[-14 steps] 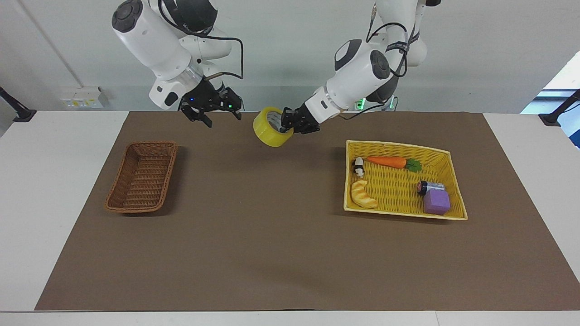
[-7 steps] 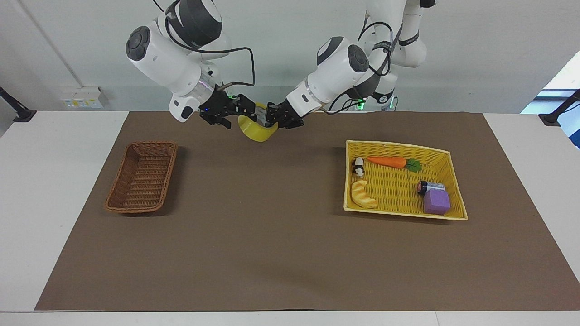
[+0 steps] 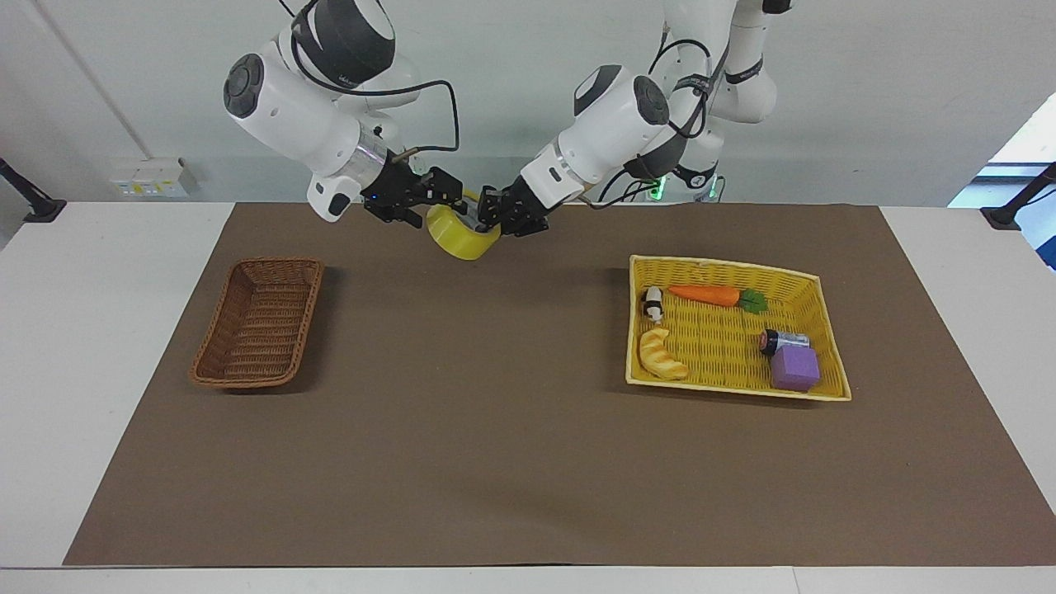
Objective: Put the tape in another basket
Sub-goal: 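Grasp the tape with the right gripper and open the left gripper, then lower the tape into the brown basket while the left gripper withdraws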
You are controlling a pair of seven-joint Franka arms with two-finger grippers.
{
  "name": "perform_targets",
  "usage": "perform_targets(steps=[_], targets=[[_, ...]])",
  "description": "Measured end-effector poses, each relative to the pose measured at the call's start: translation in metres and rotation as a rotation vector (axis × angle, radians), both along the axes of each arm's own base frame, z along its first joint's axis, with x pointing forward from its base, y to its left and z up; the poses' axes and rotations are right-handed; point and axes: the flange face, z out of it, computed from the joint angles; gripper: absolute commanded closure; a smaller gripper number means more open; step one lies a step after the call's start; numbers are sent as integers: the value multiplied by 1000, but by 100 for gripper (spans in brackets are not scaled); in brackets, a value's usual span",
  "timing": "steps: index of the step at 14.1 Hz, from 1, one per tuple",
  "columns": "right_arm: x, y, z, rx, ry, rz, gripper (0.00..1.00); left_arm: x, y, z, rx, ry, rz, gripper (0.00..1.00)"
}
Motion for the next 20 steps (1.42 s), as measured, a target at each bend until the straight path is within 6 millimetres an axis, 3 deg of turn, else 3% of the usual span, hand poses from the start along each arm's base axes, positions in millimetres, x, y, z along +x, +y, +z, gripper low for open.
perform_targets(steps=[1, 2, 4, 5, 6, 7, 11, 16, 17, 20], targets=[[0, 0, 0, 4, -1, 1, 94, 0, 0, 0, 0, 0, 0, 100], [0, 1, 2, 10, -2, 0, 100, -1, -1, -2, 1, 3, -2, 100], [-2, 2, 1, 10, 3, -2, 100, -2, -4, -2, -2, 5, -4, 96], [-2, 3, 0, 9, 8, -5, 100, -2, -4, -1, -3, 3, -5, 55], [-2, 3, 0, 9, 10, -7, 100, -2, -4, -1, -3, 3, -4, 4], [-2, 3, 0, 5, 19, -22, 100, -1, -4, 0, -5, 3, 0, 0], [0, 0, 2, -1, 29, -52, 100, 3, 4, 15, -16, 37, 78, 0], [14, -5, 5, -9, 3, -73, 100, 24, 46, 33, -8, 113, 92, 0], [19, -25, 2, -49, -8, -86, 100, 40, 72, 30, 6, 135, 116, 0], [30, -116, -3, -103, -61, -130, 100, 84, 166, 21, 23, 169, 135, 0]])
